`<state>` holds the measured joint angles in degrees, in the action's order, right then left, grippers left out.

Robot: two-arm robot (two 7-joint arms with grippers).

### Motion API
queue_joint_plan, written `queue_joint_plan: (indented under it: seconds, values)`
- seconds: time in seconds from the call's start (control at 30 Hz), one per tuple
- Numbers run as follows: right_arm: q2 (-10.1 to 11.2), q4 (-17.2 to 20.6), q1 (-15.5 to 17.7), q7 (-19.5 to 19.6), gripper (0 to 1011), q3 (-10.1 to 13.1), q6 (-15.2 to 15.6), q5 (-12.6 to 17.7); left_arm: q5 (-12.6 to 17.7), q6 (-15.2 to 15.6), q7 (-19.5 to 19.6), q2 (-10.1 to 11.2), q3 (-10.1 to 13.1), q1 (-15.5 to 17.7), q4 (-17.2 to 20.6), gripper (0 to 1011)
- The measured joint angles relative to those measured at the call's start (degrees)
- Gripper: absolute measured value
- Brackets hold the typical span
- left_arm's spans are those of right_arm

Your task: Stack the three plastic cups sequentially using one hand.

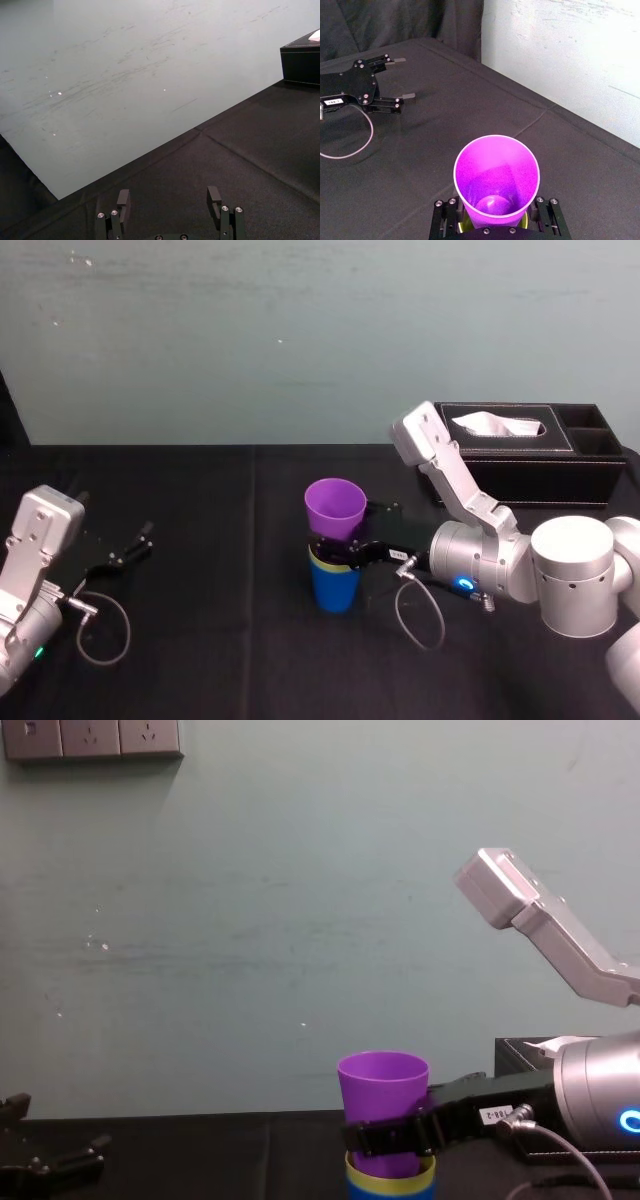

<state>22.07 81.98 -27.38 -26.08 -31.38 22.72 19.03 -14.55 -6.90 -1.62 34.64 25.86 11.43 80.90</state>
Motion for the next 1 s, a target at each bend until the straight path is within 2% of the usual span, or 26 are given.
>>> queue_joint_plan:
  seconds: [1.0]
  values:
    - [0.0,-0.3,0.9,-0.1,713,0.1,-0.4,-0.2,0.0,0.0,0.0,0.0,0.0,0.0,0.0,1000]
